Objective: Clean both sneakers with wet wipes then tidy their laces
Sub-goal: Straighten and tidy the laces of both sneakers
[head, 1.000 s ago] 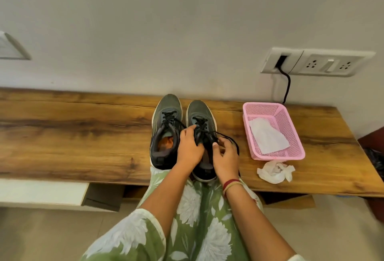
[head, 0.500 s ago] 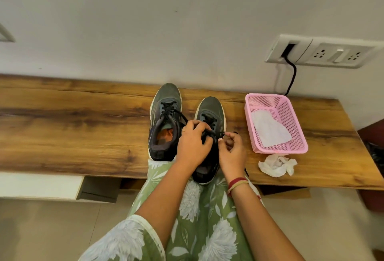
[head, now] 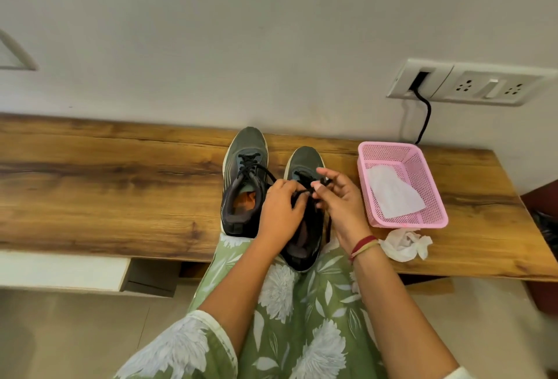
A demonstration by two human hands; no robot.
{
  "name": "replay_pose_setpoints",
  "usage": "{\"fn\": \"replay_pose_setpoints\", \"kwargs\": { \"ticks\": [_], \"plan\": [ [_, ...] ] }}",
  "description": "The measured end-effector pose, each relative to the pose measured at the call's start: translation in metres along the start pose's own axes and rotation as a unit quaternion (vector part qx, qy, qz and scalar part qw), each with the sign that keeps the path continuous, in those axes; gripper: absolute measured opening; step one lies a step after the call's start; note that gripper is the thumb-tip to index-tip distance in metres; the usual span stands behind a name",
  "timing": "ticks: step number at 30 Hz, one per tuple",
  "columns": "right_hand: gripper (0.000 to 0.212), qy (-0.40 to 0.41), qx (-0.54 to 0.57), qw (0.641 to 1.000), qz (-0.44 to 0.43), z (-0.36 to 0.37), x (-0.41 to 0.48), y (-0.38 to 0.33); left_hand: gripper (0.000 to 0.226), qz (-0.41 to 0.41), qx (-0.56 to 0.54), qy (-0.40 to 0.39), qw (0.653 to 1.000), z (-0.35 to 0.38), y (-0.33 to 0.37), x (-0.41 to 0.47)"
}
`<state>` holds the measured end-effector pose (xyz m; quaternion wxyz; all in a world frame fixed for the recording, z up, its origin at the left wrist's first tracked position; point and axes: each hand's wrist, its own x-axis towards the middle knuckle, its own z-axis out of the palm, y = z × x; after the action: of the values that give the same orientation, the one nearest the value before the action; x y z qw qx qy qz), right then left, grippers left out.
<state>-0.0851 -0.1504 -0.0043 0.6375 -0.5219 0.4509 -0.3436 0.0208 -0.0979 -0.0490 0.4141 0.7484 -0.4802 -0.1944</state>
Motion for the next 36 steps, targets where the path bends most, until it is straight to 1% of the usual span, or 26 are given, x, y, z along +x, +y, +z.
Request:
{"fn": "replay_pose_setpoints", "kwargs": {
  "ticks": [2, 5, 7, 9, 10, 11, 14, 15, 16, 17, 18, 20, 22, 24, 27, 28, 29, 30, 31, 32, 33, 34, 36],
  "plan": [
    [0.026, -0.010, 0.015, 1.000, -0.015, 0.002, -0.002, -0.017, 0.010, -0.006, -0.014, -0.022, 1.000, -0.011, 0.008, 0.005],
    [0.025, -0.014, 0.067, 0.997, -0.022, 0.005, -0.009, -0.043, 0.015, -0.038, -0.065, -0.095, 0.993, -0.029, 0.027, 0.013],
    [0.025, -0.022, 0.103, 0.994, -0.030, 0.007, -0.017, -0.063, 0.014, -0.045, -0.077, -0.142, 0.986, -0.041, 0.038, 0.019],
    [0.023, -0.033, 0.104, 0.992, -0.056, 0.006, -0.025, -0.086, 0.009, -0.045, -0.084, -0.192, 0.977, -0.051, 0.049, 0.023],
    [0.022, -0.041, 0.097, 0.992, -0.070, 0.006, -0.028, -0.098, 0.011, -0.041, -0.081, -0.208, 0.974, -0.056, 0.057, 0.024],
    [0.022, -0.047, 0.084, 0.992, -0.081, 0.006, -0.033, -0.110, 0.016, -0.033, -0.069, -0.212, 0.974, -0.062, 0.065, 0.024],
    [0.022, -0.061, 0.029, 0.992, -0.106, 0.008, -0.044, -0.141, 0.030, -0.020, -0.013, -0.185, 0.982, -0.079, 0.094, 0.025],
    [0.022, -0.065, 0.014, 0.992, -0.110, 0.008, -0.047, -0.149, 0.030, -0.011, 0.000, -0.188, 0.982, -0.084, 0.103, 0.026],
    [0.022, -0.070, 0.004, 0.991, -0.115, 0.009, -0.052, -0.157, 0.023, 0.001, 0.013, -0.202, 0.979, -0.088, 0.112, 0.027],
    [0.022, -0.076, -0.004, 0.990, -0.118, 0.009, -0.057, -0.164, 0.010, 0.011, 0.028, -0.221, 0.975, -0.091, 0.118, 0.027],
    [0.022, -0.083, -0.010, 0.989, -0.123, 0.008, -0.063, -0.171, 0.010, 0.023, 0.040, -0.236, 0.971, -0.093, 0.125, 0.027],
    [0.023, -0.097, -0.015, 0.986, -0.131, 0.007, -0.072, -0.185, 0.025, 0.031, 0.059, -0.252, 0.966, -0.099, 0.134, 0.030],
    [0.025, -0.106, -0.019, 0.983, -0.149, 0.001, -0.079, -0.198, 0.033, 0.026, 0.044, -0.242, 0.969, -0.103, 0.139, 0.033],
    [0.029, -0.077, -0.012, 0.983, -0.166, -0.008, -0.080, -0.206, 0.037, 0.014, 0.023, -0.230, 0.973, -0.109, 0.143, 0.038],
    [0.026, 0.046, 0.058, 0.981, -0.179, -0.022, -0.073, -0.195, 0.036, 0.010, 0.023, -0.236, 0.971, -0.121, 0.151, 0.043],
    [0.024, 0.077, 0.061, 0.981, -0.169, -0.027, -0.067, -0.184, 0.035, 0.011, 0.021, -0.244, 0.970, -0.124, 0.154, 0.045],
    [0.025, 0.086, 0.026, 0.985, -0.145, -0.032, -0.061, -0.171, 0.034, 0.012, 0.019, -0.251, 0.968, -0.127, 0.156, 0.046],
    [0.027, 0.061, -0.048, 0.992, -0.104, -0.036, -0.053, -0.155, 0.034, 0.013, 0.019, -0.258, 0.966, -0.129, 0.158, 0.047],
    [0.029, 0.004, -0.138, 0.989, -0.051, -0.038, -0.045, -0.138, 0.036, 0.015, 0.023, -0.264, 0.964, -0.132, 0.160, 0.049],
    [0.034, -0.067, -0.223, 0.973, -0.003, -0.038, -0.037, -0.122, 0.036, 0.016, 0.026, -0.269, 0.963, -0.135, 0.162, 0.051],
    [0.043, -0.133, -0.293, 0.946, 0.029, -0.036, -0.030, -0.109, 0.036, 0.017, 0.026, -0.273, 0.961, -0.138, 0.165, 0.052],
    [0.055, -0.185, -0.342, 0.920, 0.042, -0.033, -0.023, -0.098, 0.036, 0.018, 0.025, -0.278, 0.960, -0.141, 0.168, 0.054],
    [0.071, -0.254, -0.385, 0.887, 0.033, -0.022, -0.008, -0.086, 0.036, 0.025, 0.031, -0.287, 0.957, -0.146, 0.173, 0.058]
  ]
}}
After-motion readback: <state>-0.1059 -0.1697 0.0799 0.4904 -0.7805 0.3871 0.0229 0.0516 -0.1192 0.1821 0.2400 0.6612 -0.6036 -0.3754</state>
